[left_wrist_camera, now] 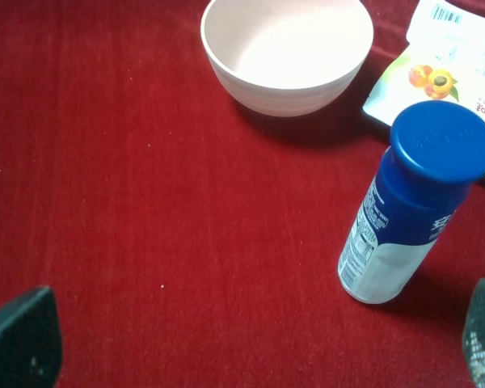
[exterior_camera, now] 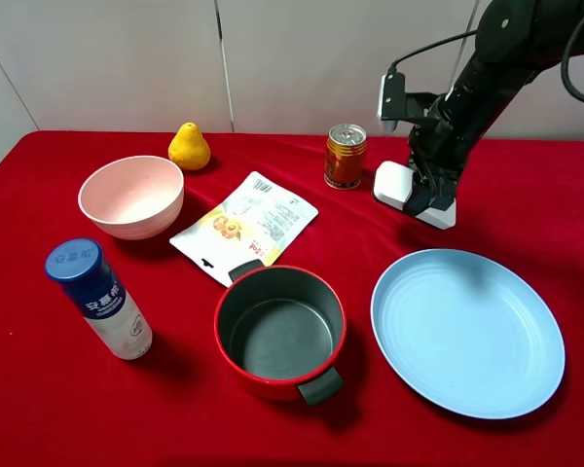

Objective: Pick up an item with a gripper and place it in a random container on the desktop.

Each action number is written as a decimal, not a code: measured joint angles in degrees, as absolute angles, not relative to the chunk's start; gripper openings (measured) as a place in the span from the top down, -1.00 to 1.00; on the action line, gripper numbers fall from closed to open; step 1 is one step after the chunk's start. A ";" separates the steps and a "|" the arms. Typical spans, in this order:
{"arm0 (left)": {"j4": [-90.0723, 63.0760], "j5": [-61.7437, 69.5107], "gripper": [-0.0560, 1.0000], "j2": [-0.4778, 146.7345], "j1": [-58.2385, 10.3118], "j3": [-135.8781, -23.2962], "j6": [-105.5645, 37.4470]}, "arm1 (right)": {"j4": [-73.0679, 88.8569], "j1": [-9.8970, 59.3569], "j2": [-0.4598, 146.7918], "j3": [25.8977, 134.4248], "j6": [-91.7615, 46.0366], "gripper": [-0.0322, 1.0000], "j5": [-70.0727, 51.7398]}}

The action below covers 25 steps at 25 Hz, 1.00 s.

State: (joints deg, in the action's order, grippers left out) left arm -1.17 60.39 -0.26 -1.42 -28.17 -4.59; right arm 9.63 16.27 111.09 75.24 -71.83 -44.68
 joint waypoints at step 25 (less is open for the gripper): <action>-1.17 60.39 -0.99 -0.26 -1.42 -28.17 -4.59 | 3.00 18.29 103.76 75.24 -43.26 0.05 -60.46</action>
